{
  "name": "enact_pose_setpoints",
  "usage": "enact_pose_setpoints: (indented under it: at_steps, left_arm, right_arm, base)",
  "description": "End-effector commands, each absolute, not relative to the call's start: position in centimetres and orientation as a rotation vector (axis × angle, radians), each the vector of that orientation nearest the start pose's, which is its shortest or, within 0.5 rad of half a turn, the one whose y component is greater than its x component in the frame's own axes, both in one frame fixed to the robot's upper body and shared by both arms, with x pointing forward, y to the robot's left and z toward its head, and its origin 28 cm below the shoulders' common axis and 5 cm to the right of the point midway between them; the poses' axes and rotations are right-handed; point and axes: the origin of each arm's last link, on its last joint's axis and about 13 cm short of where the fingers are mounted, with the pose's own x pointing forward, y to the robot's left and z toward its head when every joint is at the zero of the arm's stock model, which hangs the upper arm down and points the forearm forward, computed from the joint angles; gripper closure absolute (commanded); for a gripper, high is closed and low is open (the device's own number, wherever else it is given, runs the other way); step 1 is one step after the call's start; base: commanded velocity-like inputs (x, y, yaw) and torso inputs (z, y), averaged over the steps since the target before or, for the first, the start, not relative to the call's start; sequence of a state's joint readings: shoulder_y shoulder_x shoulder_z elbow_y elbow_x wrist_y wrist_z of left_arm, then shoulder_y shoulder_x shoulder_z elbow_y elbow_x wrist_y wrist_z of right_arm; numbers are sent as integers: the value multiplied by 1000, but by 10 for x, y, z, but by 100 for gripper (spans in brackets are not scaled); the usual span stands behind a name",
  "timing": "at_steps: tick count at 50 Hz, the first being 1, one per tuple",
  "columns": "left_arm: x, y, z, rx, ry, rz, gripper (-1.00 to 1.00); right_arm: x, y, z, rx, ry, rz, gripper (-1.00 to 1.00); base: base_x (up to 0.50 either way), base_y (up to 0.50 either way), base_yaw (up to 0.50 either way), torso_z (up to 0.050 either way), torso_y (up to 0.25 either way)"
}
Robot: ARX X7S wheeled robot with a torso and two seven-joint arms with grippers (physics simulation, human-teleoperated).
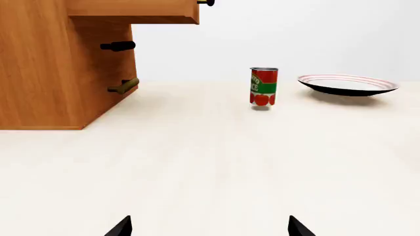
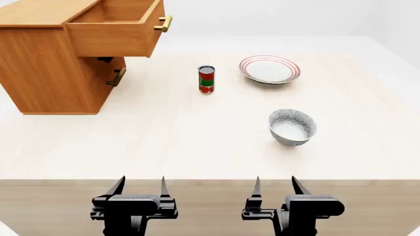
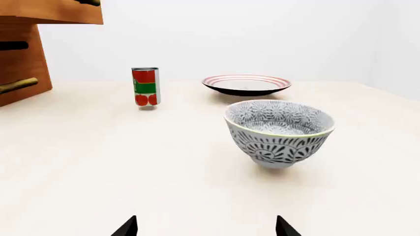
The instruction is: Put the bowl in the top drawer of the cabinet.
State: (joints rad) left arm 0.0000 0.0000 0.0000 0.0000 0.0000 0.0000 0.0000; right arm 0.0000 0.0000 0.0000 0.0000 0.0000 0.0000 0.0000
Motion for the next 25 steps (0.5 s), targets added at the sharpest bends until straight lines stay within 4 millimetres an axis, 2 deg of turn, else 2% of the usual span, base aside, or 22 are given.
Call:
enact_pose_setpoints:
  at_steps: [1, 9, 25]
  left_arm:
    - [211, 205, 13, 2, 0, -1, -100]
    - [211, 205, 12, 9, -2, -4, -100]
    - [213, 206, 13, 6, 1, -6, -100]
  right_arm:
    - [211, -96, 13, 1, 2, -1, -100]
    - [212, -96, 13, 3, 6, -3, -100]
    - [212, -96, 13, 3, 11, -1, -100]
  base:
    - [0, 0, 0, 0, 0]
    - [0, 49, 0, 0, 0]
    - [0, 377, 0, 0, 0]
